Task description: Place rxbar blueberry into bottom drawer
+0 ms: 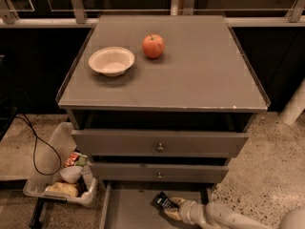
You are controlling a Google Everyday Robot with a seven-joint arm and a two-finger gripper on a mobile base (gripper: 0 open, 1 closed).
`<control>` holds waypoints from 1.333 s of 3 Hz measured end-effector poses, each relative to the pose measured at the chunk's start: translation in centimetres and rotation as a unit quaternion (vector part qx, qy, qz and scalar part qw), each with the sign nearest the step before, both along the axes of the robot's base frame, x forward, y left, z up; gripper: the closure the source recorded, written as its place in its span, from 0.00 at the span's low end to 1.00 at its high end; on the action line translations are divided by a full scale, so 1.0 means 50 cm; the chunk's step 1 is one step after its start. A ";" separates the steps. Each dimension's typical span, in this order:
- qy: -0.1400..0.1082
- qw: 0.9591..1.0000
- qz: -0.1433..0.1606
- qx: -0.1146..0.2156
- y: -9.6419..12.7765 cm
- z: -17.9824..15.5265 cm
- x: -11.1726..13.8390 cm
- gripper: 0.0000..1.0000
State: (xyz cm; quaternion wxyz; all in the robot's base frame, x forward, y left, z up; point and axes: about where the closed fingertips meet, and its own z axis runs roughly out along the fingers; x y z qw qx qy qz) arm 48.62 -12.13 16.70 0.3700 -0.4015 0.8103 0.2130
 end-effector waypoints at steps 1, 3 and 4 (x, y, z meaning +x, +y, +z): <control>0.000 1.000 0.002 -0.001 0.013 -0.034 0.000 1.00; 0.003 1.000 -0.009 -0.003 0.012 -0.059 0.002 0.81; 0.003 1.000 -0.009 -0.003 0.013 -0.059 0.002 0.58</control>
Offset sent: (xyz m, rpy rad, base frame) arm 0.0029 0.0012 -0.0433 -0.0147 0.0099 -0.0500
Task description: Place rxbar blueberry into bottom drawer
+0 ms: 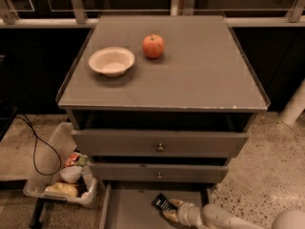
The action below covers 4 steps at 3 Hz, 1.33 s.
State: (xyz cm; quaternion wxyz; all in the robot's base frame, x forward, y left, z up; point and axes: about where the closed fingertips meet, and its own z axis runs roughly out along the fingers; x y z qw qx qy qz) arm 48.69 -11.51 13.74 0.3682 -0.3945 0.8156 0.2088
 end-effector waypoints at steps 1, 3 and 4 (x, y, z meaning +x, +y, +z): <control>0.000 1.000 0.000 0.000 0.000 0.000 0.000 0.35; 0.000 1.000 0.000 0.000 0.000 0.000 0.000 0.00; 0.000 1.000 0.000 0.000 0.000 0.000 0.000 0.00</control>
Offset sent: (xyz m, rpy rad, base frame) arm 0.0000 0.0000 0.0000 0.0000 0.0000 0.0000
